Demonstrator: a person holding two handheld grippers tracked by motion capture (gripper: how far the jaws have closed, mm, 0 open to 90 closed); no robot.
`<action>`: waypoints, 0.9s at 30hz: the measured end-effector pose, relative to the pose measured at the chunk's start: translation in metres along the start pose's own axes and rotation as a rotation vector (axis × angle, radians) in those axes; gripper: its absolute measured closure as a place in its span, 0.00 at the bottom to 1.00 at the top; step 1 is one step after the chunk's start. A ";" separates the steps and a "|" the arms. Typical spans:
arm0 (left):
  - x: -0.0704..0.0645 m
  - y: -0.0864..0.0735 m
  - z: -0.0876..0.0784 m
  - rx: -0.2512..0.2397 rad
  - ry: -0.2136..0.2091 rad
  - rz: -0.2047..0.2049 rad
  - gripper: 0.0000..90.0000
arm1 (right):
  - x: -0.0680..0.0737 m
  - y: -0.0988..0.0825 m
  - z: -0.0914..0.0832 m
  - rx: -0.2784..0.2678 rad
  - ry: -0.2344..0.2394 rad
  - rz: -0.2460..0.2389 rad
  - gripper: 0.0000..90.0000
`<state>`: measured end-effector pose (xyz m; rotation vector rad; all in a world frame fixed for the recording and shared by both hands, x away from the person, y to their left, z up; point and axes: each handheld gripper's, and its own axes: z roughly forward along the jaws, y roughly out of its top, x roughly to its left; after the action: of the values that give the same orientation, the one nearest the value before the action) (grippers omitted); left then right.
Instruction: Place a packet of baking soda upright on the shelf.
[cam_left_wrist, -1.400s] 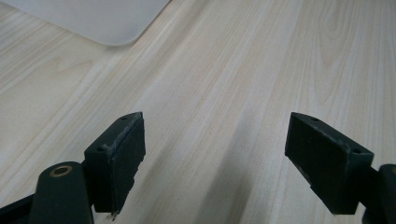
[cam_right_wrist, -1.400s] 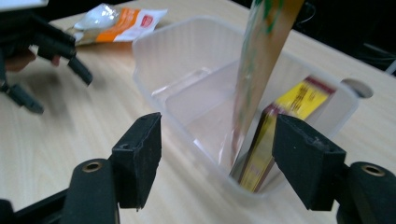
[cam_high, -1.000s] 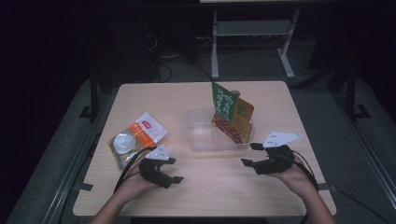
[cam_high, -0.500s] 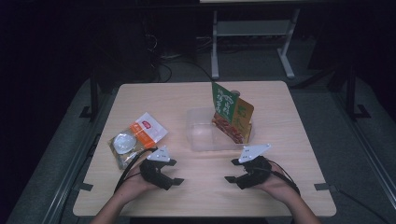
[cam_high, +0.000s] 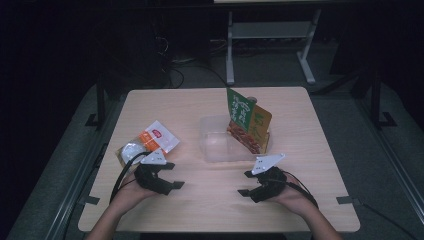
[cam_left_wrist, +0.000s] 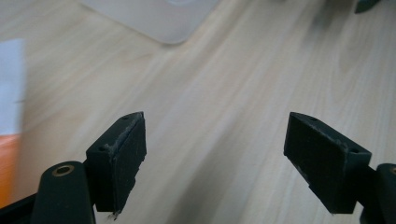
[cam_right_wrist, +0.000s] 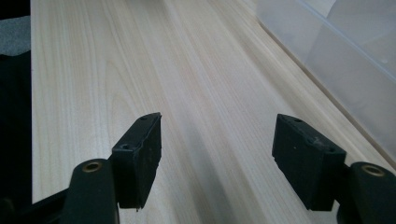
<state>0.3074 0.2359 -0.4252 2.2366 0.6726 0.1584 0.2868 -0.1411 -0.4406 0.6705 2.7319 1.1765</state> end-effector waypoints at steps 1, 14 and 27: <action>0.003 0.000 -0.004 -0.002 0.013 0.003 0.23 | 0.000 0.000 0.000 0.000 0.000 -0.002 0.36; 0.054 -0.009 -0.042 -0.070 0.158 -0.108 0.24 | 0.000 0.001 0.000 -0.003 -0.005 0.008 0.36; 0.115 -0.028 -0.059 -0.074 0.294 -0.187 0.38 | -0.001 0.000 -0.001 -0.001 -0.009 0.009 0.36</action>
<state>0.3749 0.3489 -0.4159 2.0851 1.0127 0.4169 0.2872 -0.1424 -0.4401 0.6863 2.7243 1.1733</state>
